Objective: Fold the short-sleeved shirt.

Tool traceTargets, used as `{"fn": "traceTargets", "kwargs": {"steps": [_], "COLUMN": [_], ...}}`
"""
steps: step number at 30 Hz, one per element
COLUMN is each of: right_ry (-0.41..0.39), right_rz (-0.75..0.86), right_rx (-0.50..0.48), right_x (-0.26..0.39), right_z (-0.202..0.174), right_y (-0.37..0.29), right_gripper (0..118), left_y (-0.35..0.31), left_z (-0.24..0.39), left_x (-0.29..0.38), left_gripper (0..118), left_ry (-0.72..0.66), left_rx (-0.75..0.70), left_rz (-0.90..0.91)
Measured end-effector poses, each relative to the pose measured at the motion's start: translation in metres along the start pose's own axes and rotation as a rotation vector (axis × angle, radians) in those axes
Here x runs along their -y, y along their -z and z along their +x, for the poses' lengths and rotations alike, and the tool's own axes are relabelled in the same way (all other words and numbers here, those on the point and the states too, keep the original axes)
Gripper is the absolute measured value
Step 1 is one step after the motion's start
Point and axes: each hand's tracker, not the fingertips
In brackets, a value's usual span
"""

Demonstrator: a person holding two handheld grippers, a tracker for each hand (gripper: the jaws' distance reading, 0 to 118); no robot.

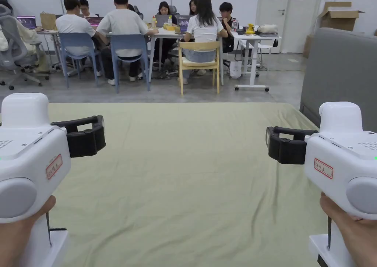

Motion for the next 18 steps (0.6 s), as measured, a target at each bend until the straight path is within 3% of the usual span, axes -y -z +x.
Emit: {"fn": "traceTargets", "kwargs": {"steps": [3,4,7,8,10,13,18], "right_ry": [-0.006,-0.024,-0.161,-0.190,-0.176,-0.078,-0.069], "right_rz": [-0.011,-0.034,-0.007,-0.010,-0.017,0.008,-0.011], "right_rx": [0.006,0.069,0.194,0.194,0.133,0.058,0.049], "right_x": [0.000,0.002,0.007,0.007,0.008,0.010,0.010], "right_z": [-0.003,-0.006,-0.016,-0.018,-0.016,-0.010,-0.011], "right_y": [0.002,0.002,0.006,0.008,0.010,0.011,0.011], "right_gripper": [118,118,118,118,118,118,118], "left_y": [-0.001,-0.001,0.001,0.002,0.002,0.002,0.007], "left_z": [0.007,0.006,0.003,0.002,0.004,0.004,0.002], "left_x": [0.002,0.002,-0.001,-0.001,0.000,0.002,0.005], "left_gripper": [118,118,118,118,118,118,118], "left_ry": [0.016,0.015,-0.012,-0.022,-0.016,0.013,-0.002], "left_rx": [-0.032,-0.039,-0.040,-0.034,-0.053,-0.094,-0.050], "left_rz": [0.021,0.026,0.023,0.016,0.019,0.039,0.001]}}
